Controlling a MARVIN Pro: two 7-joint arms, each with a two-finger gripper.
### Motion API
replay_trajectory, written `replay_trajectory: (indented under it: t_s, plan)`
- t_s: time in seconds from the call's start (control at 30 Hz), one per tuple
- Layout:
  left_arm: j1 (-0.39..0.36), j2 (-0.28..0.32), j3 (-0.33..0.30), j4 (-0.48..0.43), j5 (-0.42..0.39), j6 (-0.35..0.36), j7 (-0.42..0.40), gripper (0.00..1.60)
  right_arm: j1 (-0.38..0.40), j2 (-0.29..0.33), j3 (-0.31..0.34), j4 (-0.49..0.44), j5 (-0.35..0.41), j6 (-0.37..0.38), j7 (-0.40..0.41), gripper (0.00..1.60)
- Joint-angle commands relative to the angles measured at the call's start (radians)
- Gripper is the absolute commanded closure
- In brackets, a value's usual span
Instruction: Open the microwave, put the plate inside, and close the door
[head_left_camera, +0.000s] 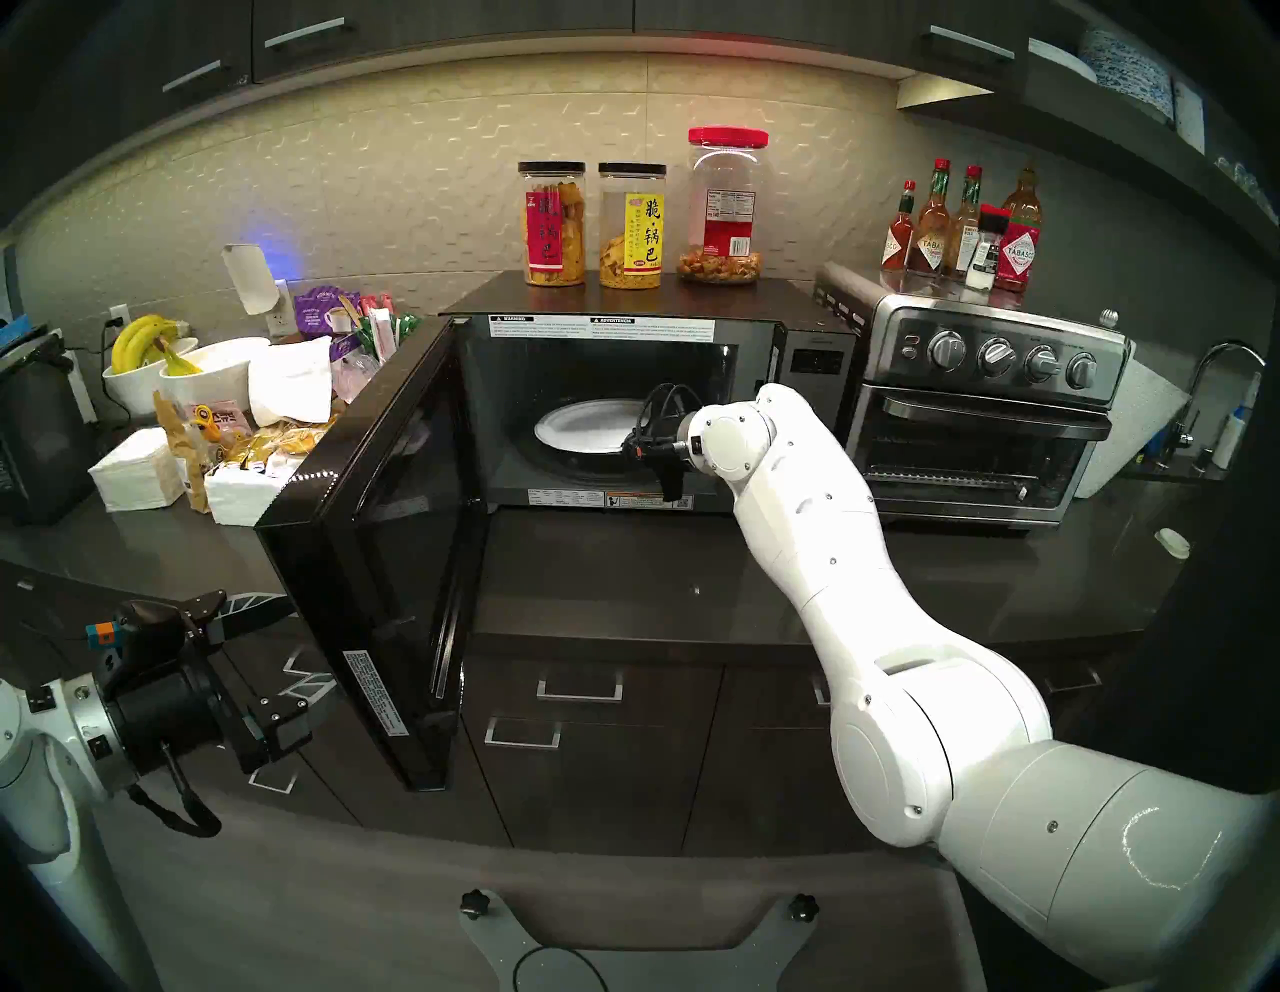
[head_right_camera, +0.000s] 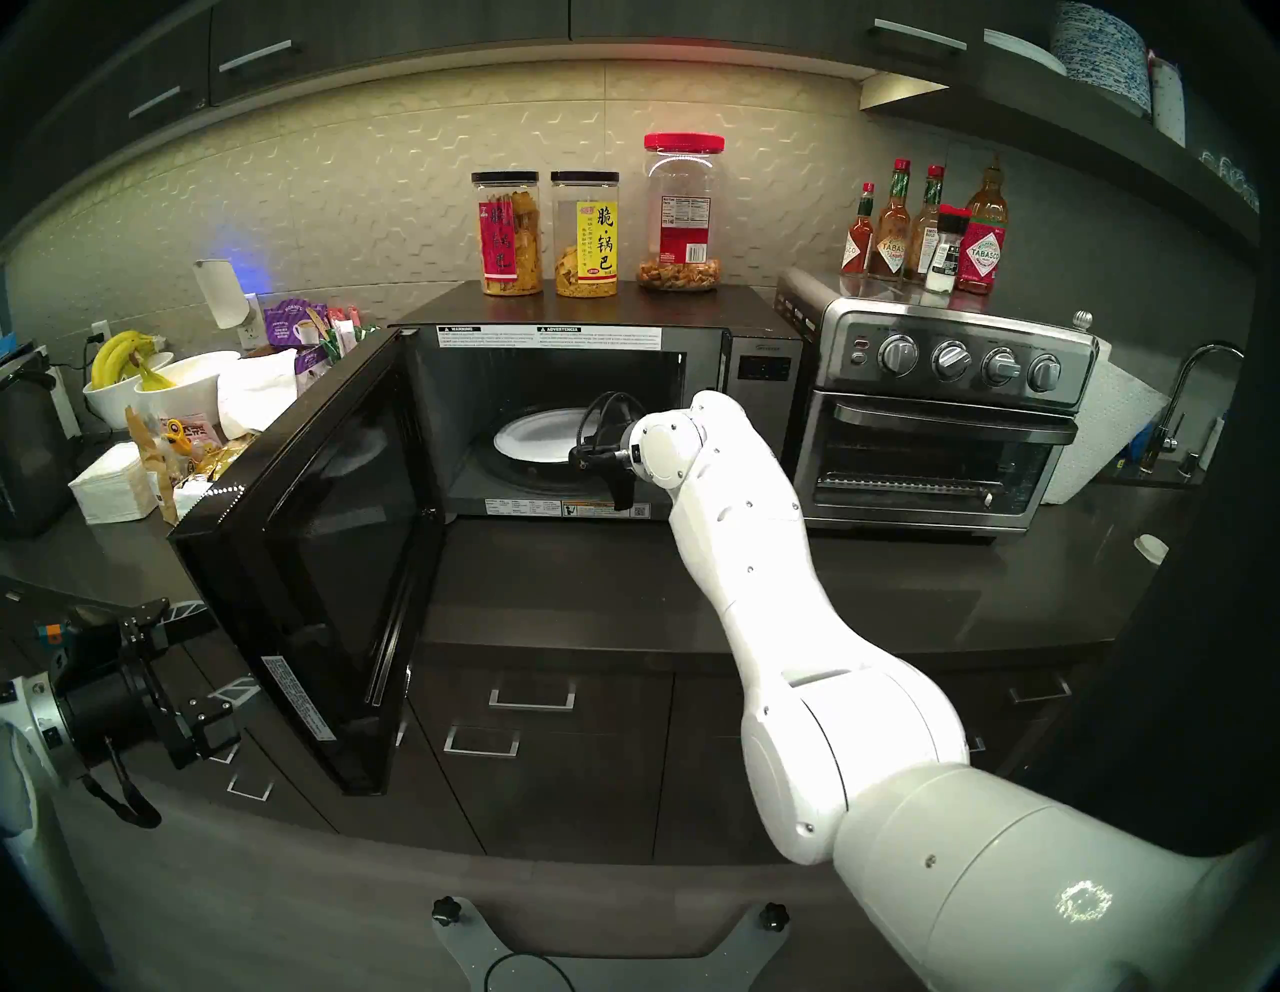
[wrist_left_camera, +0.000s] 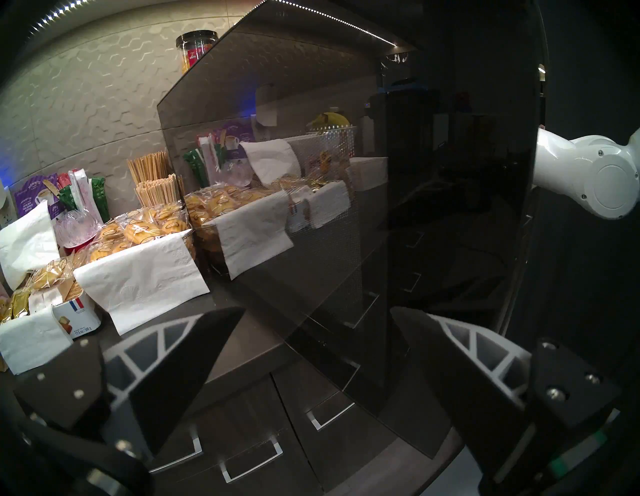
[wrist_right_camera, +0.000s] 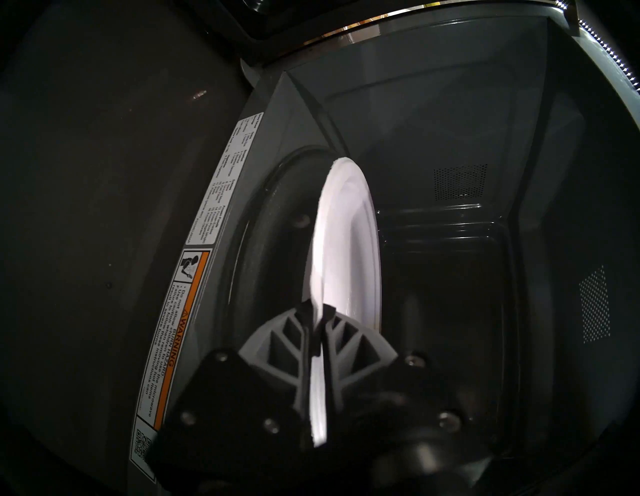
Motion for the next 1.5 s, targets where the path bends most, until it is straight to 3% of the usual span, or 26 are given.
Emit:
replay_trajectory:
  t_s: [0.0,0.23,0.27,0.33,0.47,0.87,1.47]
  plan:
    - [0.002,0.002,0.000,-0.009,-0.004,0.001,-0.007,0.00,0.015,-0.004,0.000,-0.033,0.005,-0.008,0.008,0.95]
    - [0.002,0.002,0.000,-0.009,-0.004,0.001,-0.007,0.00,0.010,-0.002,0.006,-0.046,0.010,-0.011,0.028,0.81]
    - [0.002,0.002,0.000,-0.009,-0.004,0.001,-0.007,0.00,0.010,-0.002,0.006,-0.049,0.011,-0.013,0.032,0.46]
    - [0.002,0.002,0.000,-0.009,-0.004,0.001,-0.007,0.00,0.009,-0.002,0.008,-0.052,0.011,-0.015,0.036,0.10]
    - [0.002,0.002,0.000,-0.009,-0.004,0.001,-0.007,0.00,0.009,-0.004,0.013,-0.056,0.011,-0.016,0.046,0.00]
    - [0.002,0.002,0.000,-0.009,-0.004,0.001,-0.007,0.00,-0.011,-0.002,0.027,-0.105,0.022,-0.031,0.091,0.00]
    - [0.002,0.002,0.000,-0.009,-0.004,0.001,-0.006,0.00,-0.128,0.067,0.132,-0.346,0.166,-0.139,0.370,0.00]
